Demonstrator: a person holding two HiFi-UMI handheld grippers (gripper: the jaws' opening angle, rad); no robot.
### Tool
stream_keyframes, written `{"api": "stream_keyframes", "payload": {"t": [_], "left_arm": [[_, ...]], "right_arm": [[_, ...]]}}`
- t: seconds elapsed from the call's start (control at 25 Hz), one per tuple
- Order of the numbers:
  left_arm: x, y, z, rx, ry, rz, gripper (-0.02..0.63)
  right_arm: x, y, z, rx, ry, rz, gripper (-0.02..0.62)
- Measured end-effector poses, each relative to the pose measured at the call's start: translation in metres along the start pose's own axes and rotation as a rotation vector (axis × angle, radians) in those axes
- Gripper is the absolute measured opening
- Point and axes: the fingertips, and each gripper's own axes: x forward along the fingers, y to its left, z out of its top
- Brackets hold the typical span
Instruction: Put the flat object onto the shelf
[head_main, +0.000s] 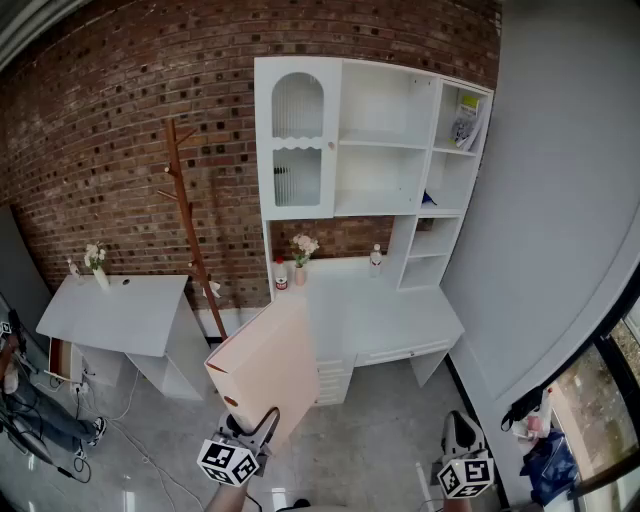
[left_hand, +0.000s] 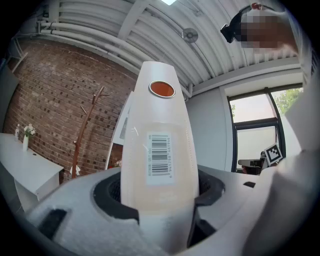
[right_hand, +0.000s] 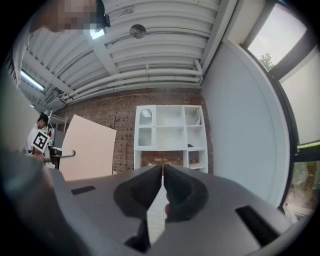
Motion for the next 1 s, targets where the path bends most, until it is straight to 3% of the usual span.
{"api": "stream_keyframes", "payload": {"t": [1.0], "left_arm": [[0.005, -0.013, -0.003, 0.008, 0.011, -0.005, 0.288]], "right_arm": [[-0.001, -0.012, -0.001, 0.014, 0.008, -0.01, 0.034]]}}
